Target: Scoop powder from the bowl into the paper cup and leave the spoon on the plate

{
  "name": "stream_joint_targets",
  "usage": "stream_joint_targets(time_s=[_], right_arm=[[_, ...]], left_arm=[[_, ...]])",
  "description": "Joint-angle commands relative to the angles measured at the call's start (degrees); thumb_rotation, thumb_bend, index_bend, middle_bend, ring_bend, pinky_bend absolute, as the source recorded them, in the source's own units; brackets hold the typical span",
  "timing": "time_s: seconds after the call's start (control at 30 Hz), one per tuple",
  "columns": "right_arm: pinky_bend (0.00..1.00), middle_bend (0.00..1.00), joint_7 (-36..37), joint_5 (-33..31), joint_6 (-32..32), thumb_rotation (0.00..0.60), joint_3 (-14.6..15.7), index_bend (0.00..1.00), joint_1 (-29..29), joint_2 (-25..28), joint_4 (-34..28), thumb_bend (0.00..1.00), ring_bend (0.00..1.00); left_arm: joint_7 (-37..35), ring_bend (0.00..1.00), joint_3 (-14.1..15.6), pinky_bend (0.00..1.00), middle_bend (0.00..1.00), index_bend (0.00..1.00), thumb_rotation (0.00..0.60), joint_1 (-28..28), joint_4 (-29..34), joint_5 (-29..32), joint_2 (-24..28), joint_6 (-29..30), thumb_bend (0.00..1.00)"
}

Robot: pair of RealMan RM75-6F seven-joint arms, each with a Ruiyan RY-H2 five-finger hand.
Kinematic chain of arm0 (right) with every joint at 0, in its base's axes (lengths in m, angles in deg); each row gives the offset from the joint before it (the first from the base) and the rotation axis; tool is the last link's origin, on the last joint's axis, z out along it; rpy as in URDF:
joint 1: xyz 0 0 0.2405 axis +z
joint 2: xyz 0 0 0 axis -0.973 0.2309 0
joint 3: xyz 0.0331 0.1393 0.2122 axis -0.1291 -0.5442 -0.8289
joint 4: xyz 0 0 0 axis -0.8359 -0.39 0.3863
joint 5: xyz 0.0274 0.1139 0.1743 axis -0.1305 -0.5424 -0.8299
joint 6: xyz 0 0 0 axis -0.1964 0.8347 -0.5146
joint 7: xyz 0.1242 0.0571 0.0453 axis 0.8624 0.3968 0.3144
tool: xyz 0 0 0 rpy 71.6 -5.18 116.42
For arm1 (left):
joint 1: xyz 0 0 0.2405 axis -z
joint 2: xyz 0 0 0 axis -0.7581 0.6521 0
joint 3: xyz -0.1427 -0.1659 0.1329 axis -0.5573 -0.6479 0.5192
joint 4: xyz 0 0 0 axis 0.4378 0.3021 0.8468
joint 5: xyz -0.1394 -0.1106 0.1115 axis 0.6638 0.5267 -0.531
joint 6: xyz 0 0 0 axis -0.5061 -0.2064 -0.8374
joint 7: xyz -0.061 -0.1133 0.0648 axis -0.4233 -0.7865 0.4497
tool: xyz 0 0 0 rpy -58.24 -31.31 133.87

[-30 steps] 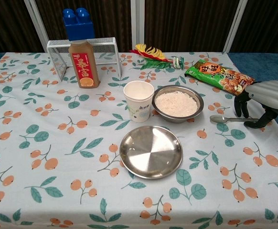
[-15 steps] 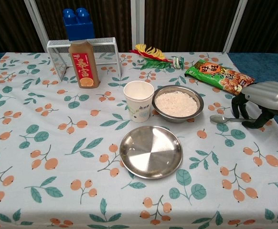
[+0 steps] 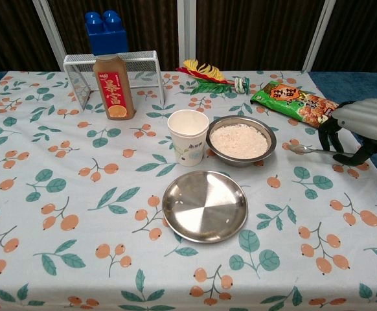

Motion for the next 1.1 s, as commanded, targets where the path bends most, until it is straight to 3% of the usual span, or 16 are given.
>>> stream_joint_targets(time_s=[0.03,0.2,0.37,0.6,1.1], right_arm=[[0.09,0.57,-4.4,2.8,-2.3,0.600,0.0,0.52,1.0,6.1,-6.1,0.33,0.24],[0.09,0.57,-12.5,3.4,1.6,0.600,-1.4,0.53,5.7,11.9,-12.3,0.33,0.24],[0.09,0.58,-21.8,0.3,8.1,0.600,-2.8,0.53,11.9,12.7,-14.2,0.33,0.24],[0.08,0.58,-33.0,-7.1,13.0,0.600,-2.1,0.53,18.1,8.8,-13.2,0.33,0.24],[0.06,0.58,-46.8,-18.6,11.9,0.600,2.9,0.53,25.8,-0.5,-6.6,0.34,0.24]], left_arm=[[0.0,0.13,-0.1,0.10,0.22,0.27,0.600,0.0,0.1,-0.2,0.1,0.1,0.01],[0.1,0.13,-0.1,0.10,0.22,0.27,0.600,0.1,0.2,-0.3,0.2,0.3,0.01],[0.2,0.13,-0.2,0.10,0.22,0.27,0.600,0.2,0.3,-0.5,0.3,0.4,0.01],[-0.3,0.13,-0.2,0.10,0.22,0.27,0.600,0.0,0.2,-0.8,0.4,0.9,0.01],[-1.4,0.13,-0.2,0.10,0.22,0.27,0.600,0.1,-0.9,-1.1,-0.1,0.8,0.01]])
